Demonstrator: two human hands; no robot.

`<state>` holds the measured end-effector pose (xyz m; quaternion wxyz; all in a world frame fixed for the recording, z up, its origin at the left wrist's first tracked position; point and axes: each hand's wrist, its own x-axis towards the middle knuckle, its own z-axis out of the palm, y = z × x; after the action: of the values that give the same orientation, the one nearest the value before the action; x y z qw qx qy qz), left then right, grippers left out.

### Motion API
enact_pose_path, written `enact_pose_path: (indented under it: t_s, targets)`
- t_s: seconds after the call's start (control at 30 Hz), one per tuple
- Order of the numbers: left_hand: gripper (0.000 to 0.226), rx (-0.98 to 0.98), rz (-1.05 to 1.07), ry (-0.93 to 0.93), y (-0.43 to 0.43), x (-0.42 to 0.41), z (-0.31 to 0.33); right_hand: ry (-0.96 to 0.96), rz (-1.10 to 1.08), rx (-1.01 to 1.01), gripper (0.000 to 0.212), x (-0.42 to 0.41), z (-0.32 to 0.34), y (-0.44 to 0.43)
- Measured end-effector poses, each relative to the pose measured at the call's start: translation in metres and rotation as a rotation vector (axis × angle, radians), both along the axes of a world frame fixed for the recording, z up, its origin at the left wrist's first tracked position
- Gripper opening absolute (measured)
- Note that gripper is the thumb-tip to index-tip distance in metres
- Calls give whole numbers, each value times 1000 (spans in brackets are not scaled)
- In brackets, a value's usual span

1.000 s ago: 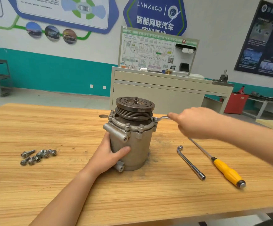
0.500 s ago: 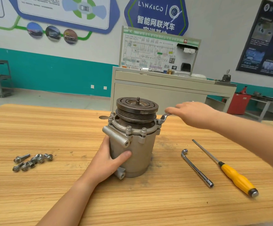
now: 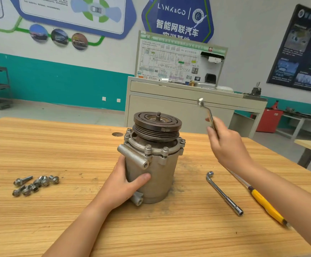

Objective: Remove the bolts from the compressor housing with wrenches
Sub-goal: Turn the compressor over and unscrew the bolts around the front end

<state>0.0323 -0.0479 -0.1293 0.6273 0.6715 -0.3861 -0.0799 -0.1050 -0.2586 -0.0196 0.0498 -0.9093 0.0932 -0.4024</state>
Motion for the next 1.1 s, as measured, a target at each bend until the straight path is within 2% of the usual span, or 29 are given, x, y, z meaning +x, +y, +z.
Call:
enact_pose_path:
  t_s: [0.1, 0.23, 0.43, 0.5, 0.87, 0.97, 1.1]
  targets:
    - [51, 10, 2, -16, 0, 0, 0, 160, -105, -228, 36, -31, -3, 11]
    - [49, 7, 8, -17, -1, 1, -1, 440, -332, -295, 44, -44, -4, 20]
    - [46, 22, 25, -20, -1, 1, -2, 393, -328, -235, 42, -45, 2, 22]
    - [46, 32, 32, -23, -1, 1, -3, 437, -358, -266, 43, -43, 6, 26]
    - [50, 26, 32, -29, -2, 1, -2, 800, -512, -704, 65, -26, 27, 77]
    - [51, 24, 34, -35, -2, 1, -3, 788, -510, -725, 61, -23, 30, 70]
    - [52, 24, 41, -39, -3, 2, -4, 697, -415, -688, 47, -28, 37, 46]
